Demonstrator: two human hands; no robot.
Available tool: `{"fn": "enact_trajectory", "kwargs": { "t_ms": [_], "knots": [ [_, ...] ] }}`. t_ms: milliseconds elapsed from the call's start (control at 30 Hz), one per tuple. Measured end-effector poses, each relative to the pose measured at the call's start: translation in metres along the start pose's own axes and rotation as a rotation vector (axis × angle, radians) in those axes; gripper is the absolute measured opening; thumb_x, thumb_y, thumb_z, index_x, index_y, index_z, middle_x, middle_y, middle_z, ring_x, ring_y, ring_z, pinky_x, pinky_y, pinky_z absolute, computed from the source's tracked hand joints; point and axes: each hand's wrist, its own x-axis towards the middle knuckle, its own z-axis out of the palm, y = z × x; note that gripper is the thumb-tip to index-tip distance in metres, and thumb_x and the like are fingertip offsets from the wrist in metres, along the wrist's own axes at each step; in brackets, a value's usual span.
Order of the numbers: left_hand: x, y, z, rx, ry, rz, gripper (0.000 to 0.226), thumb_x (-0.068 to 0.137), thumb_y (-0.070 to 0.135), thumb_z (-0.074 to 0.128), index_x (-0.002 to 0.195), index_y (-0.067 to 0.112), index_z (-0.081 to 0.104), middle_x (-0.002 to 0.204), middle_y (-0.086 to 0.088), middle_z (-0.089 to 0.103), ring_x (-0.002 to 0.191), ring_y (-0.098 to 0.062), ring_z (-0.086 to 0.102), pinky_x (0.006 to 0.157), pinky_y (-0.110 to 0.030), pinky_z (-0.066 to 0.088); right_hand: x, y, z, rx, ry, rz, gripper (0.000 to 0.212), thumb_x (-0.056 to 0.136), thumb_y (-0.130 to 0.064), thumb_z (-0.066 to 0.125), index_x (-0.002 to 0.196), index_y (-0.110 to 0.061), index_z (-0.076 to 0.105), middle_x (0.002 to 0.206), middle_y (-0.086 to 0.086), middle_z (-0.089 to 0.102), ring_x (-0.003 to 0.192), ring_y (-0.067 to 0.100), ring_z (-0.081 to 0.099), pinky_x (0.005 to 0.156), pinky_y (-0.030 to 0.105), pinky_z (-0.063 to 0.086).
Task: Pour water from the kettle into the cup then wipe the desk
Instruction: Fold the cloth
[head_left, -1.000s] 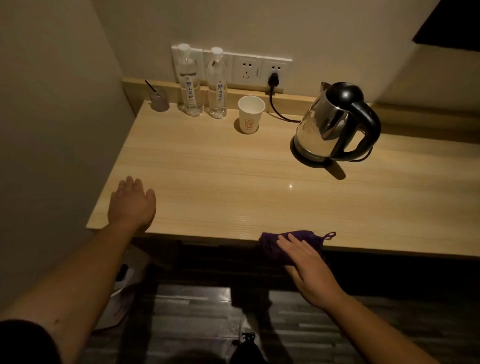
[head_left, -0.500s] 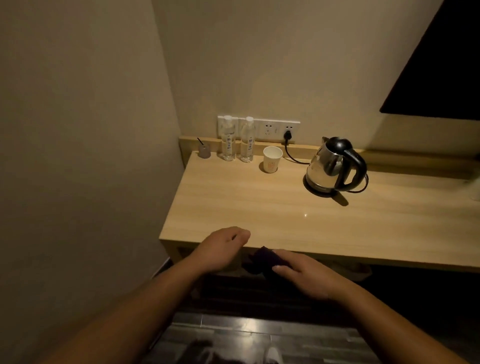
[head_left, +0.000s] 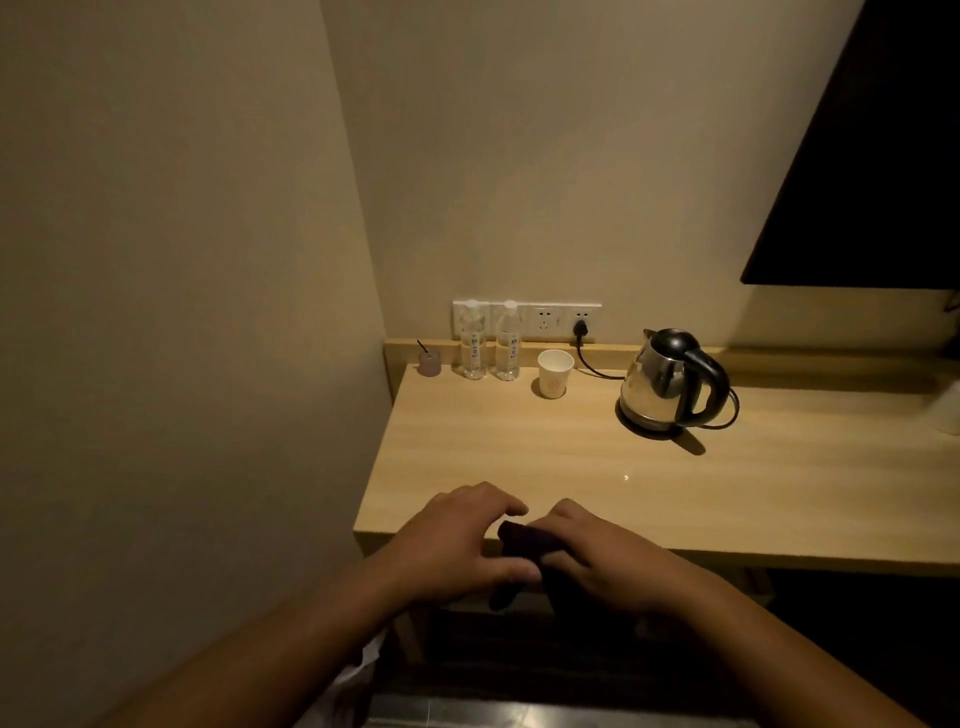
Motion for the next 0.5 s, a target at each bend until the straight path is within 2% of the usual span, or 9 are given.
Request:
{"fn": "enact_trajectory", "kwargs": {
  "t_ms": [100,200,367,500],
  "knots": [
    [0.017,-0.001,0.002,0.284,0.042,0.163,0.044,0.082,0.058,0.055,0.120,0.035,0.054,0.109,0.011,0.062,0.097,-0.011,0.052,0.079,-0.029,0.032,0.015,0.012,-0.013,-0.027,-0.052,0.025,0.028,0.096,-0.036,0.047,0.123,-0.037,0.053,0.113,-0.010,0.052,0.096,0.006,0.052,0.085,0.027,0.045],
    [0.039,-0.010,-0.008,0.225,0.060,0.150,0.025,0.089,0.040,0.056,0.112,0.031,0.059,0.102,0.011,0.062,0.094,-0.012,0.052,0.082,-0.030,0.033,0.032,0.031,-0.023,-0.026,-0.074,0.025,0.030,0.092,-0.039,0.054,0.121,-0.036,0.052,0.116,-0.010,0.061,0.098,0.004,0.055,0.086,0.024,0.046],
    [0.080,-0.048,-0.028,0.158,-0.025,0.066,0.018,0.090,0.037,0.055,0.106,0.029,0.057,0.101,0.014,0.057,0.089,-0.004,0.046,0.083,-0.027,0.031,0.059,0.079,-0.043,-0.096,-0.106,0.057,0.027,0.087,-0.037,0.061,0.112,-0.039,0.051,0.104,-0.015,0.063,0.090,0.001,0.058,0.078,0.019,0.049],
    [0.117,-0.089,-0.035,0.219,-0.060,0.001,0.016,0.091,0.035,0.055,0.106,0.033,0.056,0.103,0.014,0.056,0.090,-0.007,0.044,0.081,-0.027,0.031,0.101,0.109,-0.064,-0.179,-0.085,0.037,0.026,0.087,-0.035,0.058,0.113,-0.036,0.056,0.100,-0.013,0.066,0.087,0.005,0.059,0.078,0.029,0.051]
  ]
}}
